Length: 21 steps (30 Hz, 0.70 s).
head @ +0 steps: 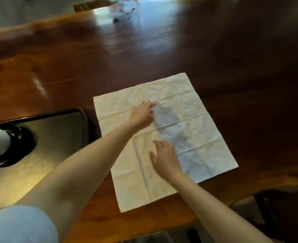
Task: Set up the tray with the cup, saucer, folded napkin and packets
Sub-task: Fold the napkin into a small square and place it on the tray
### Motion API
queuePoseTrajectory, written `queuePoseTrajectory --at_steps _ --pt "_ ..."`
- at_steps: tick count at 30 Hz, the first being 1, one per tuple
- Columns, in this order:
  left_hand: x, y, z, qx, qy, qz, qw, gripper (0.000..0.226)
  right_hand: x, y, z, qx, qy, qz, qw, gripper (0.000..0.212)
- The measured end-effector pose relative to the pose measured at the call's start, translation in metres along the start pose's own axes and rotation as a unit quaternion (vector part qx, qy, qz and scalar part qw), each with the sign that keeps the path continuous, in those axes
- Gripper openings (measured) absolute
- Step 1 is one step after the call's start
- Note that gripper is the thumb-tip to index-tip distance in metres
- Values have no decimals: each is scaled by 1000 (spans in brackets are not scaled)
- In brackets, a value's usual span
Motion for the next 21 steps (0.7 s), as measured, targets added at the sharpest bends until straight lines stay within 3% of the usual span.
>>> queuePoseTrajectory --at_steps 3,7,9,13,16,18,21 --pt "-59 3 -20 -59 -120 52 990 46 37 -33 36 -67 -71 25 995 47" --pt "-110 51 -68 90 -37 101 990 56 54 -76 24 -173 20 97 980 58" --pt "-111 70 -73 126 -37 68 989 59 57 -93 22 -202 15 108 973 62" --pt "-91 90 -62 142 -41 19 989 60 58 -139 44 -191 -7 28 981 63" --pt "-80 88 -53 145 -10 12 989 61 53 -162 62 -208 25 -8 978 65" --pt "-92 72 -50 170 -9 -15 985 64 43 -157 68 -212 48 17 976 70" --pt "-153 34 -66 227 -18 -171 958 69 10 -136 55 -274 93 126 949 77"
Point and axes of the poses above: each hand's wrist, its own x-axis towards the middle knuckle, its own z-axis out of the back of the hand, y = z × x, the point moved 5 cm from there along x, towards the middle knuckle, and after that the axes turned 3 degrees about x, right-handed, at the moved point
